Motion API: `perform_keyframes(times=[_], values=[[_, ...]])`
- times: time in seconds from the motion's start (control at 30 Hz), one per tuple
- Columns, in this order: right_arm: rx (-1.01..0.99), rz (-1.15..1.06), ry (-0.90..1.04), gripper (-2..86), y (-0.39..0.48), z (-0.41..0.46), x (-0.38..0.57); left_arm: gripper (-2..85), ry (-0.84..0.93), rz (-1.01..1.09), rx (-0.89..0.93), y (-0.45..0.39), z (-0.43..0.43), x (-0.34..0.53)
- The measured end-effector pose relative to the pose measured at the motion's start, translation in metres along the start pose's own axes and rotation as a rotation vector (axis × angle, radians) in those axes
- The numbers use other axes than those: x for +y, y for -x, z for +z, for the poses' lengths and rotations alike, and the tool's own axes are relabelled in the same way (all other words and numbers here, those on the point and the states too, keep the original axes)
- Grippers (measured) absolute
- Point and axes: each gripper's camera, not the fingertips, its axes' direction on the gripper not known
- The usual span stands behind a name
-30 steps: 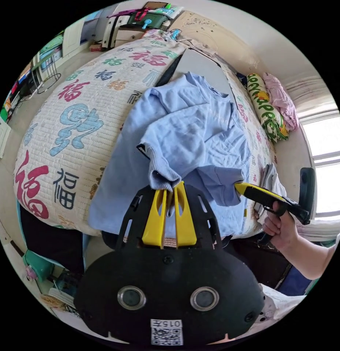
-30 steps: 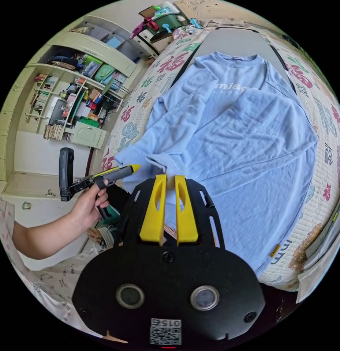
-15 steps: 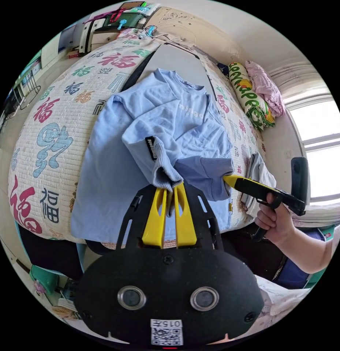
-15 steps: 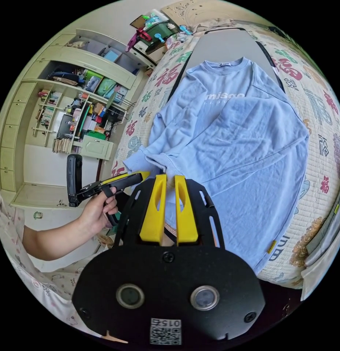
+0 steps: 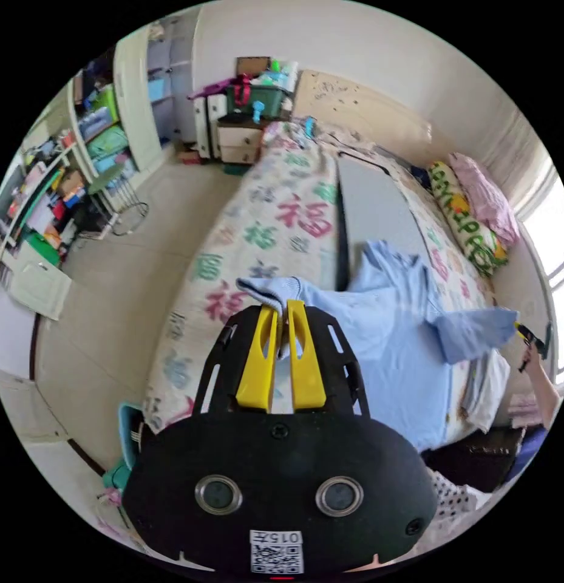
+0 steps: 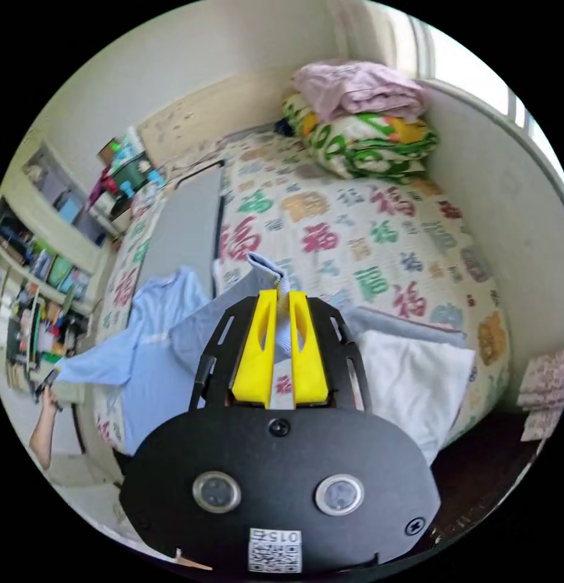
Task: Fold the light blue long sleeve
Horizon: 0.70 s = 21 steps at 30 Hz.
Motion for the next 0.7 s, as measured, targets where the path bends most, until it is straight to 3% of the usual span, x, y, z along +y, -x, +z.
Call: perform_keyframes(times=[0.1,0.17,0.23,0.3,0.47,0.6,0.7], values=[[0.195,0.261,-0.144,4.7,-0.1,-0.033,-0.043,6.6,-0.169,-0.236,-0.22,0.069,-0.022,-0.046],[0.165,0.509,-0.213,3.8,-0.15,-0.045,-0.036,8.1,-0.259,-0.384,-0.292,0.085,-0.035,-0.044],[0.051,0.581,-0.303,3.8,-0.166,-0.047,-0.011,9.9,-0.307,-0.439,-0.228,0.084,-0.036,-0.027],[-0.108,0.454,-0.177,5.8,-0.157,-0.018,0.02,10.3,-0.192,-0.376,-0.081,0.066,-0.011,0.004],[-0.28,0.321,0.188,7.9,-0.118,0.052,0.129,10.6,0.207,-0.225,0.144,0.012,0.062,0.112],[-0.29,0.343,0.446,9.3,-0.107,0.098,0.221,10.9,0.498,-0.124,0.136,-0.011,0.108,0.192],[-0.261,0.334,0.556,10.2,-0.102,0.114,0.266,11.1,0.61,-0.079,0.154,-0.012,0.123,0.225]])
